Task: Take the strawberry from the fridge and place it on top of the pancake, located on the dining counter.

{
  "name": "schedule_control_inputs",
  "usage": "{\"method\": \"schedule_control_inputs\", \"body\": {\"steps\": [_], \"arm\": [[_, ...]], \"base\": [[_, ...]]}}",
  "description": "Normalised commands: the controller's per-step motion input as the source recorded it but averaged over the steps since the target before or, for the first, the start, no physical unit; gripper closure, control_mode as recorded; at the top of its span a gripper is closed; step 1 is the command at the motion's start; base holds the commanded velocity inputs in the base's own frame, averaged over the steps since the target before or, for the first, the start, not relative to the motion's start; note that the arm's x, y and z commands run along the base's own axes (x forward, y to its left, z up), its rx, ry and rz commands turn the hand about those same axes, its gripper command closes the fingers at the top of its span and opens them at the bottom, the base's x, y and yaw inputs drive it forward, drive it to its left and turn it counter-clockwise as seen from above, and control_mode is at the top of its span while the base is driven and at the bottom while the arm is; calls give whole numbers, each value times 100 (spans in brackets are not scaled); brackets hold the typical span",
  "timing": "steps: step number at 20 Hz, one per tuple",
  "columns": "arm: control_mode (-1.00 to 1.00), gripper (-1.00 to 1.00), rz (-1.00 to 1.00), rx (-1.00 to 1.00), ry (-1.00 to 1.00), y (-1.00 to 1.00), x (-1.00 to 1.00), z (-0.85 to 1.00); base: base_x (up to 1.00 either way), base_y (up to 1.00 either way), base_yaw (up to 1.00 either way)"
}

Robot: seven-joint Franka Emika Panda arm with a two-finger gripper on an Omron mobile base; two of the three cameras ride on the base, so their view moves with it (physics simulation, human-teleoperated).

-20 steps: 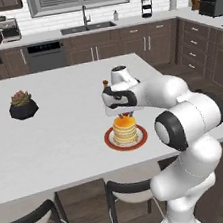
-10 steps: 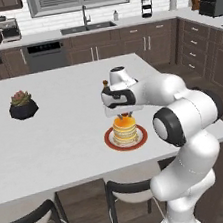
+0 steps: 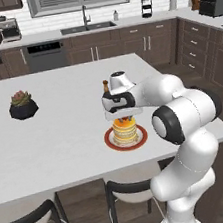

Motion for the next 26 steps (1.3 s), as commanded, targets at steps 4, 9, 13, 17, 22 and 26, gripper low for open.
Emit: {"method": "schedule_control_inputs", "body": {"steps": [4, 9, 13, 17, 22, 26], "arm": [[-100, 100, 0, 0, 0, 1, 0, -29], [-100, -100, 0, 0, 0, 4, -8, -23], [-100, -100, 0, 0, 0, 4, -12, -8], [-100, -100, 0, 0, 0, 0, -15, 0], [-100, -100, 0, 0, 0, 0, -19, 15], [-100, -100, 0, 0, 0, 1, -16, 34]], "base": [[0, 0, 0], [0, 0, 0], [0, 0, 0], [0, 0, 0], [0, 0, 0], [0, 0, 0]]}}
